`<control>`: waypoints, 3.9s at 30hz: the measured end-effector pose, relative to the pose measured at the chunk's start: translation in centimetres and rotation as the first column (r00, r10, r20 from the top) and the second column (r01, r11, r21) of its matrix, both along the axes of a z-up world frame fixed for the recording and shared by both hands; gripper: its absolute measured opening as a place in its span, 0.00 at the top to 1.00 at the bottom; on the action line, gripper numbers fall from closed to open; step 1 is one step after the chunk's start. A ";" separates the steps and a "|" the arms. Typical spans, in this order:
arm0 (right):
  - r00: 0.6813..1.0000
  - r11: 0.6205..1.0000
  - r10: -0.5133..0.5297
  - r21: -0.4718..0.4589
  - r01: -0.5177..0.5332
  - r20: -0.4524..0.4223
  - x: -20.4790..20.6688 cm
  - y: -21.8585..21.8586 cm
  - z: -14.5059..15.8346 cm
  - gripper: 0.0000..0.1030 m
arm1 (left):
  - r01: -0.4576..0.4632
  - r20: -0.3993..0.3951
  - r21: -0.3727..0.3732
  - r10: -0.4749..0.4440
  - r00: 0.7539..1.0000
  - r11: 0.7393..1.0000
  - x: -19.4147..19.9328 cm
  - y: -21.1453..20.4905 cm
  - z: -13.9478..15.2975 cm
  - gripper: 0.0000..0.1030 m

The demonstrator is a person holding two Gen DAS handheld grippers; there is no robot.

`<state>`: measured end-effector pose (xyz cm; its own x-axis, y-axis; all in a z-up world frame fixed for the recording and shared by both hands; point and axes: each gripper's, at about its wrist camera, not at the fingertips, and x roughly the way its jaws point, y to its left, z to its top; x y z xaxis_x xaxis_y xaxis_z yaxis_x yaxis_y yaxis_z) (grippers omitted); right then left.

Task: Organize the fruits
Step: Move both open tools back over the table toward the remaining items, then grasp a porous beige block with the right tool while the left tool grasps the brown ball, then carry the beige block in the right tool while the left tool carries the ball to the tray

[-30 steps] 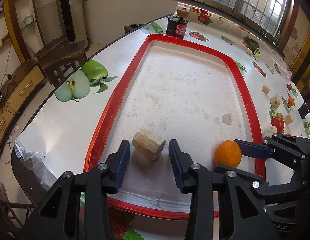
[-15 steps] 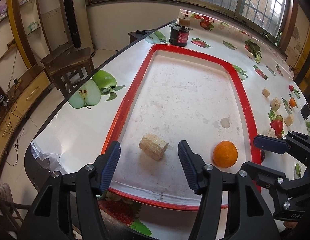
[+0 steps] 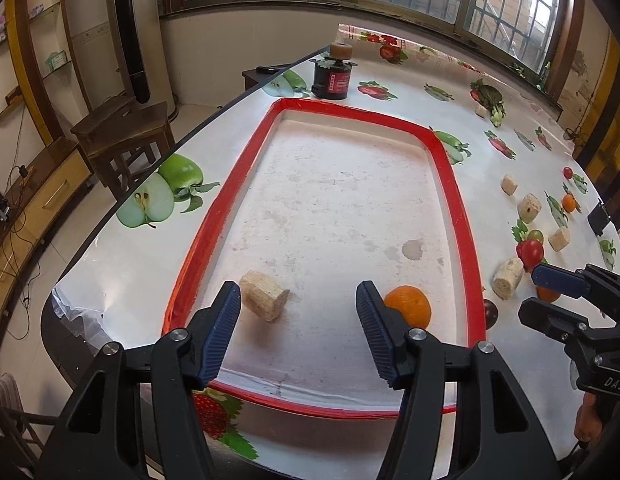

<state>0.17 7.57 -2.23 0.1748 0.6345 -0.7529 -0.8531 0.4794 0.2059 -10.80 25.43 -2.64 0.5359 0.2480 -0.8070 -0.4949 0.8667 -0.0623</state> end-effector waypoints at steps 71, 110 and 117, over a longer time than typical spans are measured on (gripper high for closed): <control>0.900 0.898 -0.436 -0.071 0.434 -0.012 15.3 -14.7 -3.9 0.67 | 0.428 -0.025 -0.094 -0.432 0.902 0.899 21.4 -18.1 -0.6 0.43; 0.925 0.922 -0.377 0.077 0.379 -0.044 8.1 -13.1 0.8 0.68 | 0.262 0.057 0.003 -0.262 0.963 0.965 12.3 -12.5 1.5 0.69; 0.948 0.945 -0.315 0.080 0.318 -0.046 6.5 -10.0 0.9 0.68 | 0.207 0.062 -0.008 -0.206 0.977 0.978 10.1 -9.9 1.3 0.69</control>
